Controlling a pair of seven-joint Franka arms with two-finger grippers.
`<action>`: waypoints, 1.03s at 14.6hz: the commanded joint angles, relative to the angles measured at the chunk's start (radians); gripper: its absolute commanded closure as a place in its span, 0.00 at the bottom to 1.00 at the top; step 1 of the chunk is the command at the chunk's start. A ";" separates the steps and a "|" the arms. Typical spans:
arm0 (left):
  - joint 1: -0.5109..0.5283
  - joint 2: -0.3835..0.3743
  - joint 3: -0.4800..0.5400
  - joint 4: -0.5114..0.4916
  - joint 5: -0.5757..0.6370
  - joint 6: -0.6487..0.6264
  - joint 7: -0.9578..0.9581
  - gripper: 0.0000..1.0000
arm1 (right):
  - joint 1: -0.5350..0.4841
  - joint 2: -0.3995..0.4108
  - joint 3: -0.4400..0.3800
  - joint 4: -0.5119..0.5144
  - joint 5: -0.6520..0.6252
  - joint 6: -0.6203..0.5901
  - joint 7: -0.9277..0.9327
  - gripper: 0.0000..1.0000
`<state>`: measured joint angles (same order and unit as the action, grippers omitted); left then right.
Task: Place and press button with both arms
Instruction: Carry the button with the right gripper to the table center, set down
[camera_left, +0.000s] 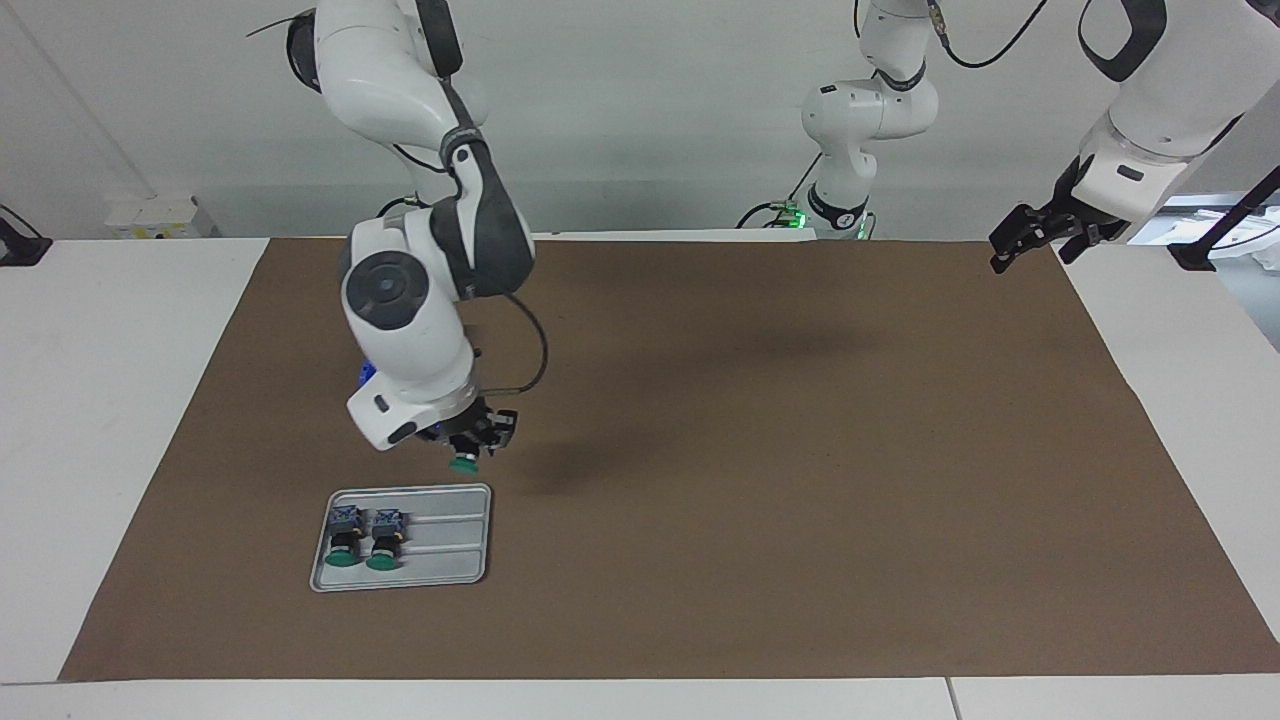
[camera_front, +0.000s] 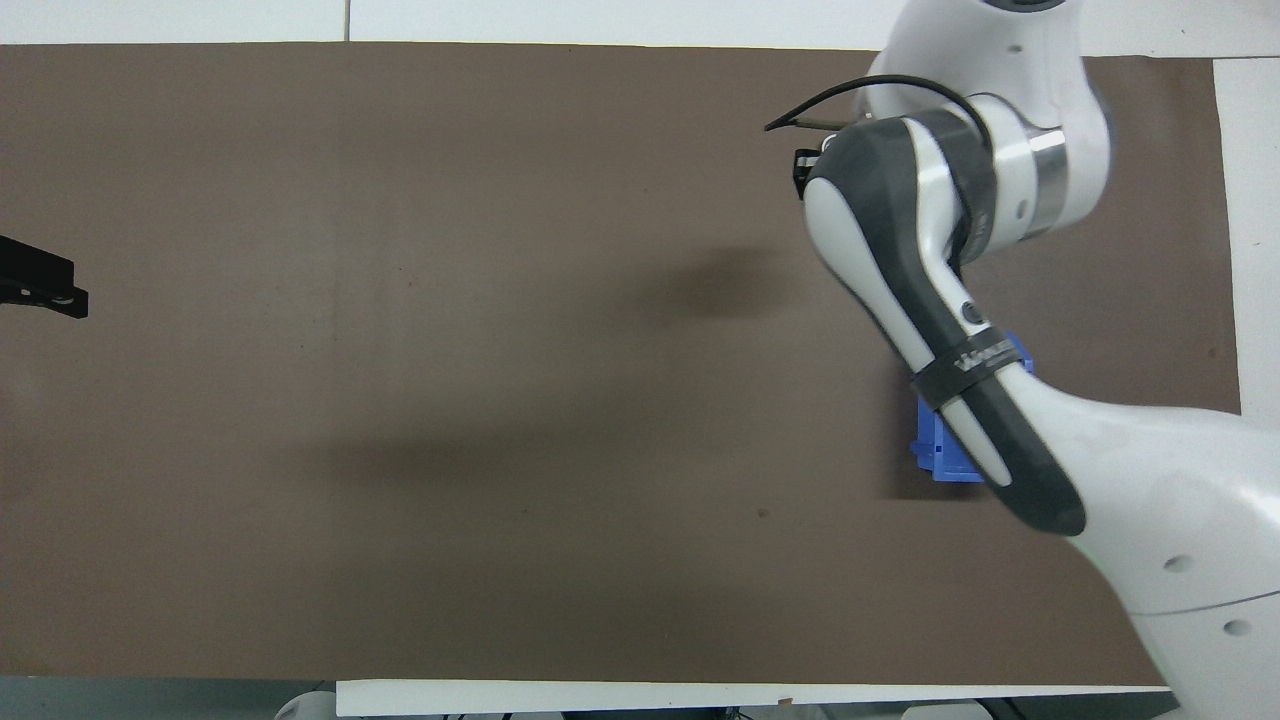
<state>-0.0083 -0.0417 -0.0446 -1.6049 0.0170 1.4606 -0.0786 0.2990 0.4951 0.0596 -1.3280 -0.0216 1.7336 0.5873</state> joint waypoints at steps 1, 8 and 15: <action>-0.001 -0.004 0.006 -0.006 -0.005 0.004 0.005 0.00 | 0.099 -0.015 -0.004 -0.042 -0.008 0.012 0.278 1.00; -0.013 -0.009 0.003 -0.006 -0.005 0.003 0.000 0.00 | 0.262 0.014 0.012 -0.132 0.017 0.185 1.223 0.94; -0.015 -0.009 0.002 -0.006 -0.005 0.012 0.011 0.00 | 0.324 0.134 0.014 -0.135 0.098 0.373 1.457 0.90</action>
<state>-0.0141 -0.0420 -0.0479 -1.6049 0.0170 1.4614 -0.0765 0.6208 0.6237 0.0708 -1.4571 0.0594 2.0899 2.0221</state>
